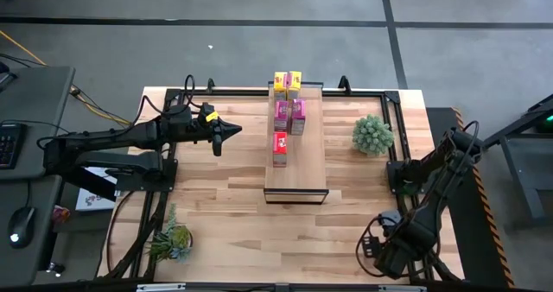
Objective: Stack cereal on shelf
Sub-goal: Align the red cereal box with the other red cereal box on the shelf
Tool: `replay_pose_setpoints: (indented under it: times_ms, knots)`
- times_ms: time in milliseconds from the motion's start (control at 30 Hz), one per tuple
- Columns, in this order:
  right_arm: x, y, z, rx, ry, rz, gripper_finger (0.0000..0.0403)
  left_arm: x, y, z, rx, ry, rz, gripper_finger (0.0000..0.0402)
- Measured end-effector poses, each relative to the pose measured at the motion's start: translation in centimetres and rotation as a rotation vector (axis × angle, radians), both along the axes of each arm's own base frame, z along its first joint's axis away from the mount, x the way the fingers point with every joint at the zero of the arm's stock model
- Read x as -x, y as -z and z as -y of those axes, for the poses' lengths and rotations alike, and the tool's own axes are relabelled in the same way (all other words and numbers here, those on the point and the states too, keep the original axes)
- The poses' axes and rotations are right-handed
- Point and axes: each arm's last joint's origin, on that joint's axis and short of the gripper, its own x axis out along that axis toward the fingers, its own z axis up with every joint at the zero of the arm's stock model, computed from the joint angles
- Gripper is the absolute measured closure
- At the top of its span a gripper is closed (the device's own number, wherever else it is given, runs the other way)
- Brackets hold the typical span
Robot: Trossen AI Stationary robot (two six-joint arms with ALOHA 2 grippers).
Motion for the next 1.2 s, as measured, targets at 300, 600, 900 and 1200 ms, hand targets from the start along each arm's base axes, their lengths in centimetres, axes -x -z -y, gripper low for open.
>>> replay_pose_setpoints:
  times_ms: [300,600,900,1200]
  knots:
    - [-0.9,-0.2,-1.0,-0.076,-0.017,0.151,0.0098,0.0,0.0,0.0,-0.003,0.010,-0.001,0.0402]
    - [-0.5,-3.5,-0.4,-0.195,-0.360,0.407,0.0098,0.0,0.0,0.0,-0.003,0.011,0.000,0.0402]
    - [-0.2,-7.8,1.2,-0.335,-0.954,0.533,0.0098,0.0,0.0,0.0,0.005,0.009,0.001,0.0402]
    - [-0.2,-7.0,0.5,-0.234,-1.437,0.646,0.0098,0.0,0.0,0.0,0.008,0.009,0.002,0.0402]
